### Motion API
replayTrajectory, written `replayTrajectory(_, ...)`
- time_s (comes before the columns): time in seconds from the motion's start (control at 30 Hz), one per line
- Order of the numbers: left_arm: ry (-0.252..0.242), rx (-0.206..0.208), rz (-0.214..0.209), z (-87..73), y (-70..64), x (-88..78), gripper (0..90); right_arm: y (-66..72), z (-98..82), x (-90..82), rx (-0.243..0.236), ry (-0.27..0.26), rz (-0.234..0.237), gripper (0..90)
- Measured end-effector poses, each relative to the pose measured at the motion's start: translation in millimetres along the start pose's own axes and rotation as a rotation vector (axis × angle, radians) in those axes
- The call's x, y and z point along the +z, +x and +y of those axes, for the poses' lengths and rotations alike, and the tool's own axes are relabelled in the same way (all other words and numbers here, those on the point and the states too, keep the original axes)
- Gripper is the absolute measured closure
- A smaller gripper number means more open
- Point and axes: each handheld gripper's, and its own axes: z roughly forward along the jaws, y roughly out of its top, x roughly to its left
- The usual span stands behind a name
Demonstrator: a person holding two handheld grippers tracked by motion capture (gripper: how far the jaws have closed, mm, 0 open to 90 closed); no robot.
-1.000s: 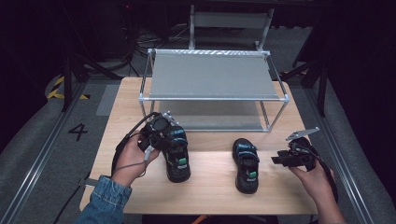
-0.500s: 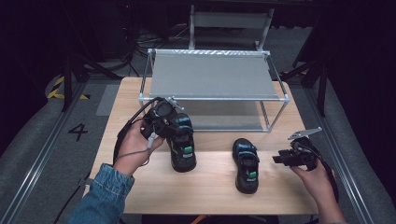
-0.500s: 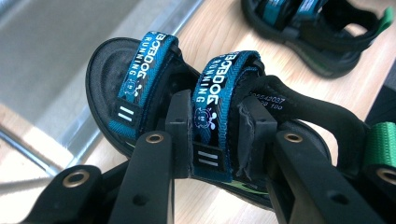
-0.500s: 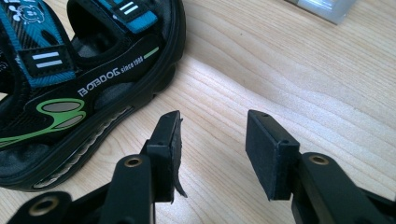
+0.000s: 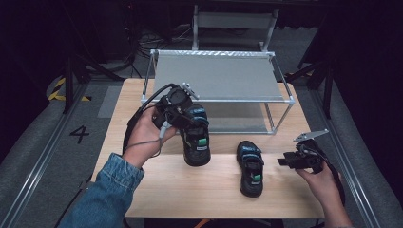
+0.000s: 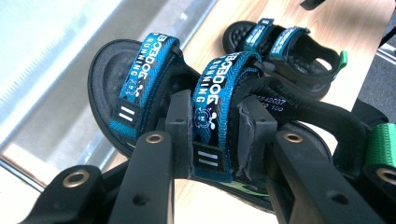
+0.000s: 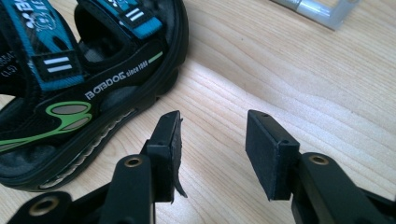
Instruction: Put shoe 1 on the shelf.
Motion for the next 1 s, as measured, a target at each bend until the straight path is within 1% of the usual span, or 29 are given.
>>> replayTrajectory(0.07, -0.001, 0.006, 0.006, 2.4, -0.3, -2.3, 70.2, 0.1, 0.3, -0.8, -0.002, 0.001, 0.000, 55.9)
replayTrajectory(0.23, -0.021, 0.023, 0.024, 15.4, -2.8, -16.7, 70.2, -0.2, 0.4, -2.3, 0.000, -0.006, 0.001, 55.9)
replayTrajectory(0.27, -0.024, 0.020, 0.025, 17.6, -2.9, -19.1, 70.2, -0.2, 0.4, -2.3, -0.001, -0.006, 0.002, 55.9)
replayTrajectory(0.3, -0.027, 0.027, 0.026, 20.2, -1.9, -21.6, 70.2, -0.1, 0.4, -2.5, 0.000, -0.006, 0.002, 55.9)
replayTrajectory(0.37, -0.037, 0.026, 0.026, 26.0, 0.2, -26.8, 70.2, -0.3, 0.5, -3.2, -0.004, -0.008, 0.002, 55.9)
replayTrajectory(0.4, -0.037, 0.026, 0.026, 26.0, 0.2, -26.8, 70.2, -0.3, 0.5, -3.9, -0.003, -0.010, 0.004, 56.0)
replayTrajectory(0.6, -0.045, 0.028, 0.036, 39.6, 7.1, -34.8, 70.2, -0.9, -0.2, -6.0, -0.003, -0.019, 0.002, 55.9)
replayTrajectory(0.63, -0.050, 0.030, 0.038, 41.8, 9.1, -35.4, 70.2, -1.1, -0.3, -6.0, -0.003, -0.019, 0.002, 56.0)
replayTrajectory(0.73, -0.057, 0.026, 0.027, 47.4, 15.3, -36.0, 70.3, -1.1, -0.8, -6.1, -0.003, -0.017, 0.004, 55.9)
replayTrajectory(0.87, -0.067, 0.026, 0.024, 58.8, 27.2, -35.8, 70.3, 0.3, -1.8, -6.4, -0.006, -0.019, 0.004, 56.0)
replayTrajectory(0.9, -0.067, 0.026, 0.024, 58.8, 27.2, -35.8, 70.3, 0.3, -1.8, -6.4, -0.006, -0.019, 0.004, 56.0)
replayTrajectory(0.97, -0.073, 0.032, 0.026, 63.9, 33.3, -35.3, 70.3, 0.2, -2.9, -6.9, -0.006, -0.017, 0.003, 56.0)
replayTrajectory(1.0, -0.082, 0.037, 0.025, 68.7, 40.0, -34.7, 70.3, -0.4, -4.5, -8.0, 0.000, -0.018, 0.002, 56.1)
